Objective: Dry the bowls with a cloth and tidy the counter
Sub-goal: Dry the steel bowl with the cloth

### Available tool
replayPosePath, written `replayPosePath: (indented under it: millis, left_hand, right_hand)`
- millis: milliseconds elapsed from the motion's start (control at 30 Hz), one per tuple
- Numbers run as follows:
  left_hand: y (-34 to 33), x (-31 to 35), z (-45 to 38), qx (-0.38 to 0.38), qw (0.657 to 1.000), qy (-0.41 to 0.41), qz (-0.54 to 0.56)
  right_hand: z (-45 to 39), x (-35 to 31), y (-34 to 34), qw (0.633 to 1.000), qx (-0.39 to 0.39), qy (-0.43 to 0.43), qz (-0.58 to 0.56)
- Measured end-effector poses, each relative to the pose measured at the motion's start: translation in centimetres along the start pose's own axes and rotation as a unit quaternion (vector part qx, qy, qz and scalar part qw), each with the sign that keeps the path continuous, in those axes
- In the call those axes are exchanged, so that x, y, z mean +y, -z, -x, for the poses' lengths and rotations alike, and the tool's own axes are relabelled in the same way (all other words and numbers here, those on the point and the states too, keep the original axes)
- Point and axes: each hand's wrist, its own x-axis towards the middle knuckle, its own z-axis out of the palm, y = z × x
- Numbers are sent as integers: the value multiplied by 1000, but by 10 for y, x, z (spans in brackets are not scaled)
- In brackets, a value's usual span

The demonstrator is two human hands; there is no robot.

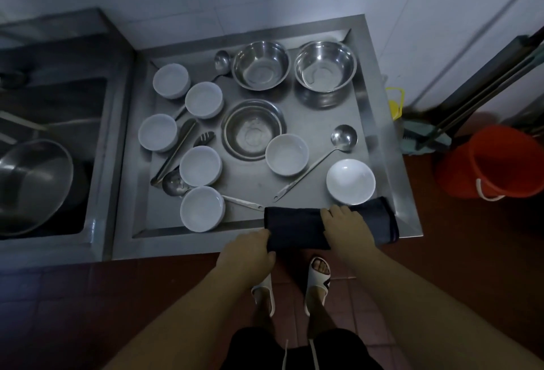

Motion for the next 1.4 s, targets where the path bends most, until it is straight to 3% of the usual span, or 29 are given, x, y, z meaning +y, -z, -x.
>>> replayPosePath:
  millis: [100,233,367,500,667,867,1000,1200,1267,1400]
  left_hand:
    - [2,-1,3,-13,1000,10,0]
    - [10,0,6,-37,999,25,-2]
    - [24,7,9,-67,997,27,4]
    - [45,20,11,-45,999,17,0]
    - [69,41,13,-11,1000,17,-16]
    - [99,70,4,11,998,2,-63]
    - [121,86,-8,29,996,-16,-79]
    - [157,99,-57,36,998,-29,-50]
    - [167,101,-83,30,998,-35,-39]
    - [186,102,-143,18,999,-40,-17]
  right_hand:
    - [1,-1,2,1000,1,4,23]
    - [9,-3,8,999,-24,7,-34]
    - [15,0,18,974,-112,4,-195]
    - [29,7,44,931,-132,9,-341]
    - [46,18,75,879,-103,-15,-465]
    - [55,38,117,849,8,-25,-527]
    - [48,53,148,763,106,-66,-634]
    - [11,77,179,621,177,-161,-746]
    - [-2,84,190,597,189,-182,-758]
    - [-27,100,207,585,215,-214,-752]
